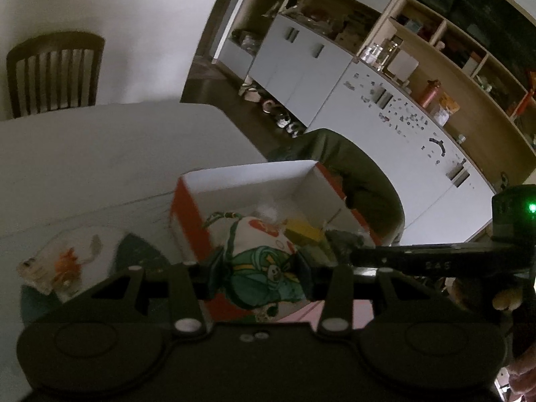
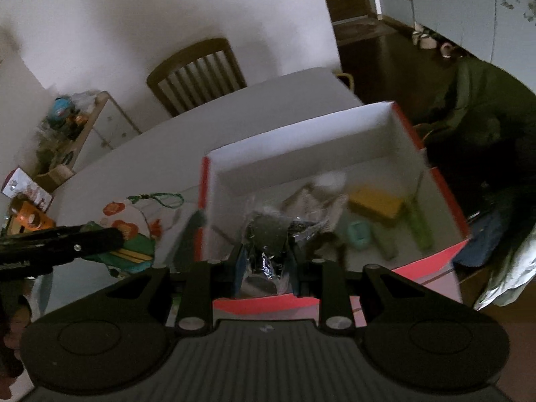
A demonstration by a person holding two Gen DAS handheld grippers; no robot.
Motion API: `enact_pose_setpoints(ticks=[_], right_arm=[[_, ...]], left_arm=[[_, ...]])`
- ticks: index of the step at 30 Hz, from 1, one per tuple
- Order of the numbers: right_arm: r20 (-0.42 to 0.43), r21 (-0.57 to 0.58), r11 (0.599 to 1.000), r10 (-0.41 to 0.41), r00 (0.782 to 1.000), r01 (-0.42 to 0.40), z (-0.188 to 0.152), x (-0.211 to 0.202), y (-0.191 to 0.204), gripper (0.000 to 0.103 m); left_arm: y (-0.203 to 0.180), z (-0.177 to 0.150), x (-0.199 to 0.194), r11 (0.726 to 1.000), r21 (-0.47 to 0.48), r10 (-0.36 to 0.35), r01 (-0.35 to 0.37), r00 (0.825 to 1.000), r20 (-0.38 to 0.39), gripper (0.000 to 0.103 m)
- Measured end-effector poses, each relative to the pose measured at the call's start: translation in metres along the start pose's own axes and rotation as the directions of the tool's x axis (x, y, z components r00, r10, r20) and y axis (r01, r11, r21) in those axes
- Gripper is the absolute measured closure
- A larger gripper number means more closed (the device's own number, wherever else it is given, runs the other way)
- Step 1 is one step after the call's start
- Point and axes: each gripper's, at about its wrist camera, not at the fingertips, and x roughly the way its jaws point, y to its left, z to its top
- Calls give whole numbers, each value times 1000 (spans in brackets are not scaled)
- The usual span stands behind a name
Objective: Organize objects
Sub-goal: 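Carry the grey pouch and green plush over the shoebox with both grippers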
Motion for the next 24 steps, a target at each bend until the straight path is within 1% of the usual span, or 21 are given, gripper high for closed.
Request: enact_pose_setpoints(ticks=[7, 12, 15, 20, 24], right_arm=[[-4, -30, 999, -36, 999, 36, 10, 0, -36, 77], [-17, -38, 998, -48, 999, 47, 13, 10, -55, 77], [-24, -57, 997, -59, 998, 58, 15, 18, -63, 77], [-48, -98, 993, -70, 996, 65, 18, 34, -69, 77], [-80, -143, 987, -85, 993, 73, 19, 49, -72, 77]], left_arm=[[-32, 14, 26, 1000, 7, 0, 0, 1000, -1, 59], [-58, 28, 38, 999, 50, -10, 10, 1000, 15, 59], [-69, 35, 50, 998, 60, -16, 15, 1000, 16, 59], [-75, 40, 84, 999, 41, 15, -14, 1000, -20, 59], [-69, 34, 114, 999, 26, 23, -21, 996, -85, 59]])
